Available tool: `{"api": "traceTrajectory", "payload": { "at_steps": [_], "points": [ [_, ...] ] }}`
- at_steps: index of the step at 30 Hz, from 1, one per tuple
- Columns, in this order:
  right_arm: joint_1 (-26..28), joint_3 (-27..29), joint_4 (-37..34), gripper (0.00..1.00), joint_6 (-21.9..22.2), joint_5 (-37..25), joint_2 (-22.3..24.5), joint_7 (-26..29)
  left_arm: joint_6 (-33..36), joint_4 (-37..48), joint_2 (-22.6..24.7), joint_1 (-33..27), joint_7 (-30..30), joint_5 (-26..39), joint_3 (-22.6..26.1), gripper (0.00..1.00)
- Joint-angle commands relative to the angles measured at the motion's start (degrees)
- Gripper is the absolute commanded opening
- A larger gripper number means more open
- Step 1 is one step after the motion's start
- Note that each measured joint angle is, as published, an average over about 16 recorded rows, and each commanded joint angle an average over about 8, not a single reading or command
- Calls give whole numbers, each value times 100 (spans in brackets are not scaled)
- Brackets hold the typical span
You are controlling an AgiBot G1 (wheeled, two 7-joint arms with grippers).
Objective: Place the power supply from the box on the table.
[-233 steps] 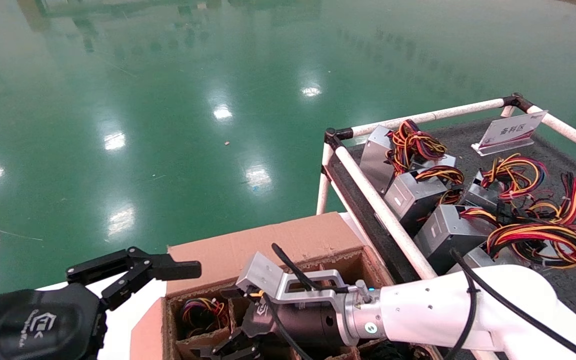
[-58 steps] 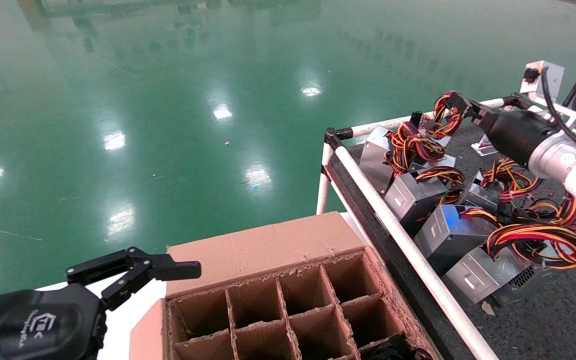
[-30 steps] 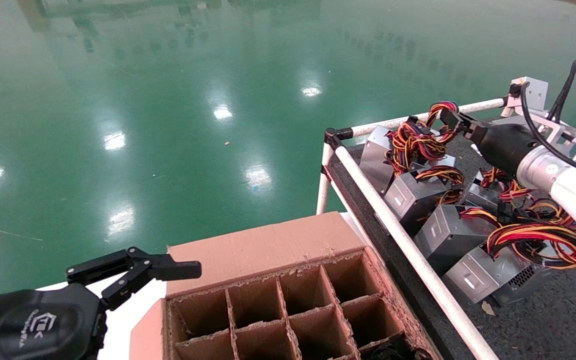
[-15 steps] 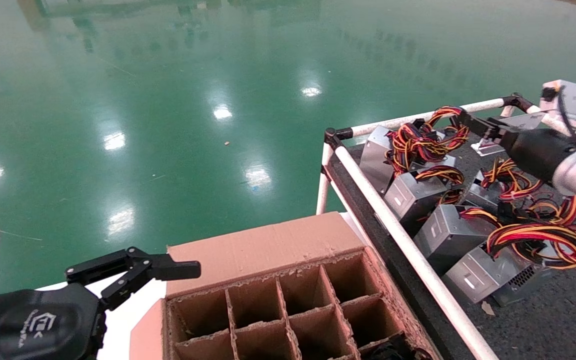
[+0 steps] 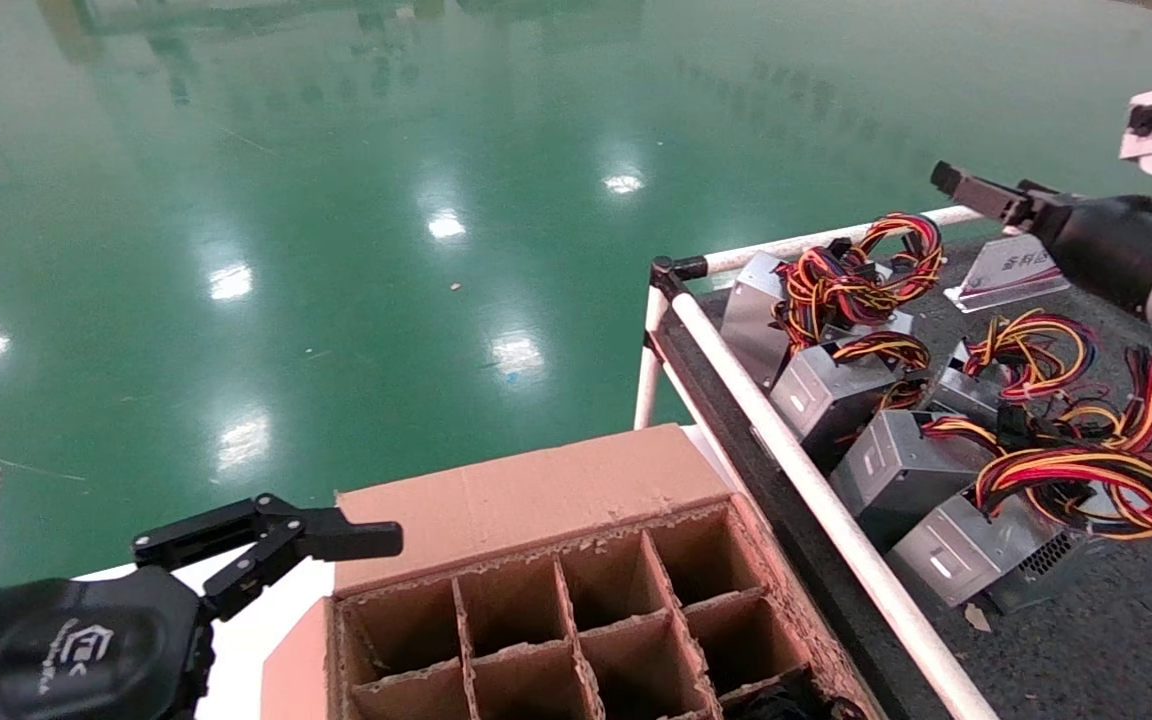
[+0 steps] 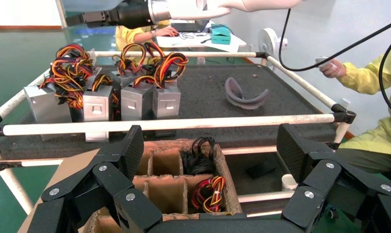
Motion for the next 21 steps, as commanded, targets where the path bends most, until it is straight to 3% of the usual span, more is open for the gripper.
{"api": "traceTrajectory", "payload": {
  "at_steps": [1,21],
  "points": [
    [-20,7,88,100,-55,14,22,-3,-1,0,0,0,0,-1,0,100],
    [-1447,232,2570,100,-1582,497,790,327,0,1,0,0,1,-1,1,100]
  ]
}}
